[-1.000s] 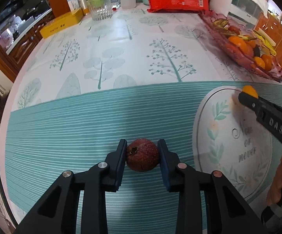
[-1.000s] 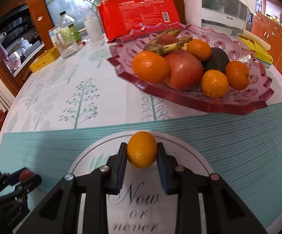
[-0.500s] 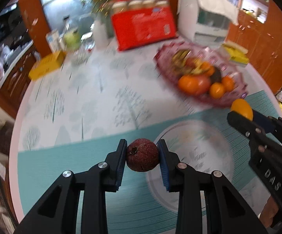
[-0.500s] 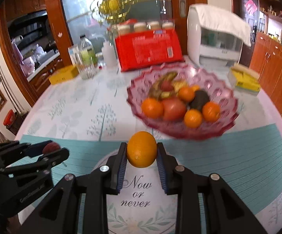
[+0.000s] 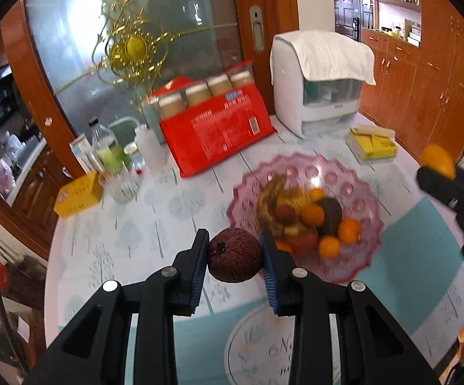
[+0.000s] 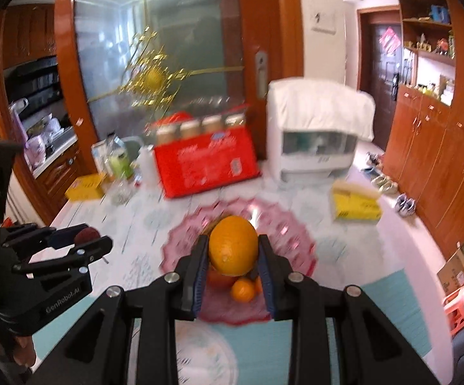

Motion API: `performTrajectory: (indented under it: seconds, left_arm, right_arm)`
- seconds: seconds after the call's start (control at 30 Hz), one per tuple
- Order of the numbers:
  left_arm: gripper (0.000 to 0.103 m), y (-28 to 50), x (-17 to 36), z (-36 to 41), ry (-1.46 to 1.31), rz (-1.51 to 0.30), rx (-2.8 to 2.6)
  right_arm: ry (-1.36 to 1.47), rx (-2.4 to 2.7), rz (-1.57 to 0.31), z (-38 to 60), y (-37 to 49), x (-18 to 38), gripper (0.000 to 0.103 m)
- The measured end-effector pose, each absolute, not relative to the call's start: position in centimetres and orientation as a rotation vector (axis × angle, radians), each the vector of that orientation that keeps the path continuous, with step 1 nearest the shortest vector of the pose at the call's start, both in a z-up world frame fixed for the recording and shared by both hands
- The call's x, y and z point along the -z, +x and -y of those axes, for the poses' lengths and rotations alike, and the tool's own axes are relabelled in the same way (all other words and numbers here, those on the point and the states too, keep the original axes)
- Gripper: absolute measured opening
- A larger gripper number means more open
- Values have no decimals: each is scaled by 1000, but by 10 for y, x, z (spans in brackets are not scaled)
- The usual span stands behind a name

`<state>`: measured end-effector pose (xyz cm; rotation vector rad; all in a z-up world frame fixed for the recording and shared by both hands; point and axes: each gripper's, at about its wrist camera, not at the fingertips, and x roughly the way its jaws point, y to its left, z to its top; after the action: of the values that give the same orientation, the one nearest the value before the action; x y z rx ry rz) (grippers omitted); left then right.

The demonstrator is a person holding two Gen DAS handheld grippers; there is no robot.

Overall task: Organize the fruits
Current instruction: 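Carry the lychee with the left tool while the right tool carries the tangerine to the bowl, then release the lychee from the left tool while the right tool releases the tangerine into the bowl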

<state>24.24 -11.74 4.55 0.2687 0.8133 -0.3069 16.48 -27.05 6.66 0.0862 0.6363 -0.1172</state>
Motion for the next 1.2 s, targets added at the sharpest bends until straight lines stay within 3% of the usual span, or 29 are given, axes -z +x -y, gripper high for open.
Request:
performTrajectory:
  seconds: [0.27,0.93,1.0,1.07,1.13,1.2]
  left_arm:
    - [30,276,-35,153,279,-827,272]
    - [31,336,62,183,231,-1031,233]
    - [37,337,65,183,235,-1032,229]
    - [62,338,66,182,236,-1028,221]
    - [75,338,65,182,239,-1012,214]
    - [79,338,65,181,246,-1007,208]
  right_arm:
    - [93,137,-647,302,204,-64,30]
    - [94,101,-912,315,276,44,30]
    - [78,92,-927,312,278,49,30]
    - [68,85,-935,310,279,52,31]
    - [62,73,-933,309,279,54,34]
    - [58,71,-926,308,278,54,41]
